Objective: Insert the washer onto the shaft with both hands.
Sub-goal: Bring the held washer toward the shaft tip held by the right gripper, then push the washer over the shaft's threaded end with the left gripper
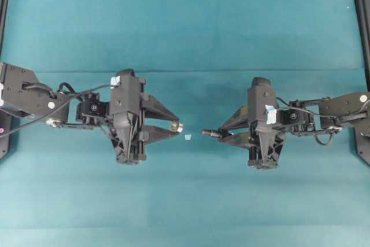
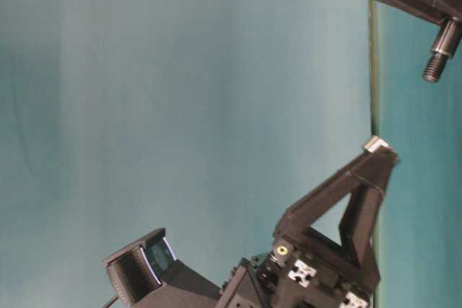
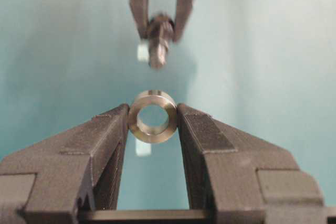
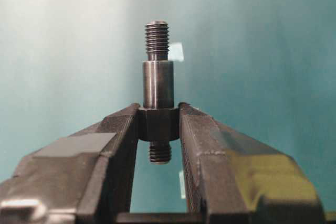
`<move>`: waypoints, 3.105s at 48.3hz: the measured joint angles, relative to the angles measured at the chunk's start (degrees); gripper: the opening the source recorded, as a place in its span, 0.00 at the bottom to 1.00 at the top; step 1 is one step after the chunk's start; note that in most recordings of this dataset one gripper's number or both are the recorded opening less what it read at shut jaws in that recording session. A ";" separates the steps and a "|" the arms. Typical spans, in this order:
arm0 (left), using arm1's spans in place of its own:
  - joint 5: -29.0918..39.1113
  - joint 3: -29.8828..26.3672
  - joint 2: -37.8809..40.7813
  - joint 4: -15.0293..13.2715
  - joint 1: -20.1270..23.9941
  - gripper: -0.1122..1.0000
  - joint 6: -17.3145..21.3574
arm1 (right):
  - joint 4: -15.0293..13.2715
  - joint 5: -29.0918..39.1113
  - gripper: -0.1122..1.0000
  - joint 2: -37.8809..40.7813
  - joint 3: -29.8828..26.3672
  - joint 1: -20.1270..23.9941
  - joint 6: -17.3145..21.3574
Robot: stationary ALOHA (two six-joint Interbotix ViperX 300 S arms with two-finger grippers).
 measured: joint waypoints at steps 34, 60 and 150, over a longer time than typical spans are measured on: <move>-1.93 -2.02 3.16 0.00 -0.09 0.44 -0.09 | 0.00 -2.99 0.10 0.70 0.00 -0.09 0.00; -2.20 -2.81 5.36 0.00 -0.35 0.44 -0.09 | 0.00 -7.12 0.10 3.96 0.00 0.00 0.00; 0.44 -8.96 11.51 -0.09 -1.32 0.44 -1.05 | -0.09 -11.25 0.10 4.22 -0.44 0.09 0.18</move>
